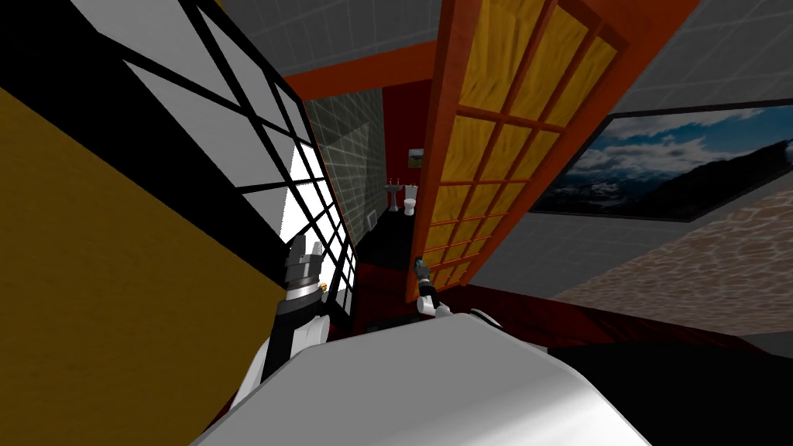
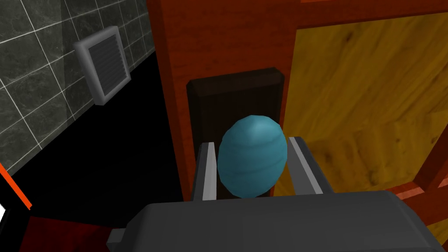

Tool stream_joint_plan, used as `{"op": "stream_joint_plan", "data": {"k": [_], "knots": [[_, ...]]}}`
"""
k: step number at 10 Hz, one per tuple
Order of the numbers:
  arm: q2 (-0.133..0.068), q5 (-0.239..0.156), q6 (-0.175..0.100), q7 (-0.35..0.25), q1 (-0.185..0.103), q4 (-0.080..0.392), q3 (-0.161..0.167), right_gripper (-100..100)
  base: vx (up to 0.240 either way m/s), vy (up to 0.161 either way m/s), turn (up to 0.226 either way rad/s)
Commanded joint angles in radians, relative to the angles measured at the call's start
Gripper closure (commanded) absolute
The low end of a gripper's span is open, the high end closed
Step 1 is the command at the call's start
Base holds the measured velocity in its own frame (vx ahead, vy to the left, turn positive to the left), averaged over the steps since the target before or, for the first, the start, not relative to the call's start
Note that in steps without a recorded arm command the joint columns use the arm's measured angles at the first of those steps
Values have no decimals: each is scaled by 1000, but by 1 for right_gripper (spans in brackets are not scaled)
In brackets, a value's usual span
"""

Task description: Pull the door open

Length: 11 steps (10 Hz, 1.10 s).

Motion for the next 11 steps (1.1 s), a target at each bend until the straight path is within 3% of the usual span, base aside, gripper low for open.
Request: {"op": "stream_joint_plan", "data": {"k": [1, 6, 10, 11], "knots": [[-14, -2, -15, -15, -10, -3, -2, 100, 142, 2, 61], [-16, 2, -37, -46, -14, -14, 16, 100, 150, -21, 74], [-10, 5, -37, -53, -14, -6, 24, 100, 163, 3, 43], [-21, 3, -43, -67, -16, -3, 25, 100, -105, -12, 122]]}}
